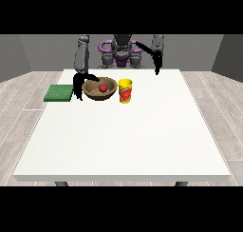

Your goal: Pick the cup and pour the ball into the bowl, then pick the bowl and place it on the pad

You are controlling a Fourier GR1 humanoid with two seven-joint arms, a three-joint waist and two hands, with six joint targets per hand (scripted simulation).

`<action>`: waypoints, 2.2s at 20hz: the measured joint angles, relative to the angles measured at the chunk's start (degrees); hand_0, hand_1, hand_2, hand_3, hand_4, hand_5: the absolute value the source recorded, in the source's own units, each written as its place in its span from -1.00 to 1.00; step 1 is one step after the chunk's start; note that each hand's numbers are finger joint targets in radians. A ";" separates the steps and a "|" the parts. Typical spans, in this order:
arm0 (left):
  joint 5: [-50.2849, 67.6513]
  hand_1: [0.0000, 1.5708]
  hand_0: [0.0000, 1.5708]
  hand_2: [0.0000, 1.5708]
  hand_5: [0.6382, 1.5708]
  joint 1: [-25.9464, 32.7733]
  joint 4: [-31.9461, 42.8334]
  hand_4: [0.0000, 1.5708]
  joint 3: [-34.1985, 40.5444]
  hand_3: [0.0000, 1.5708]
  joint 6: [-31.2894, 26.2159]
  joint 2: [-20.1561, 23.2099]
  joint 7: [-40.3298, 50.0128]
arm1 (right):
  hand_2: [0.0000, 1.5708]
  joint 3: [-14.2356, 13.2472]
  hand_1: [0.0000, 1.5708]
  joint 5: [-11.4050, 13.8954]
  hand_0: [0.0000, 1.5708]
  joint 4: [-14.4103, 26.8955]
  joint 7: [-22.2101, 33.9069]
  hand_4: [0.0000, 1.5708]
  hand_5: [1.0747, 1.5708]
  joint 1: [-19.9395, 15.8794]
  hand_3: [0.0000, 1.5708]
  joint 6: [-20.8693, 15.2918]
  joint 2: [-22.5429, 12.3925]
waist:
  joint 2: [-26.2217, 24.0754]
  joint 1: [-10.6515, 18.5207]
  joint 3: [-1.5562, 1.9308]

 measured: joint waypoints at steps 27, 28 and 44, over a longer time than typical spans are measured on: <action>0.77 -1.00 -1.00 -1.00 -0.86 3.81 8.15 -1.00 6.14 -1.00 -0.52 1.07 -6.99 | 1.00 -2.00 1.00 -3.76 1.00 -1.09 24.46 0.11 1.00 -2.13 0.09 0.56 -15.40 | -3.57 -5.44 0.85; 0.46 -1.00 -1.00 -1.00 -0.85 3.40 7.65 -1.00 5.82 -1.00 -0.53 0.86 -6.34 | 1.00 -2.68 1.00 -4.30 1.00 -0.36 23.86 0.11 1.00 -2.11 0.09 1.47 -16.25 | -3.11 -4.97 0.83; -6.18 -1.00 -1.00 -1.00 -0.86 -0.26 -6.98 -1.00 0.64 -1.00 5.87 -1.65 -6.70 | 1.00 -13.12 1.00 -11.37 1.00 13.04 14.20 0.08 1.00 -7.30 -1.00 18.45 -32.44 | 17.17 -1.81 0.98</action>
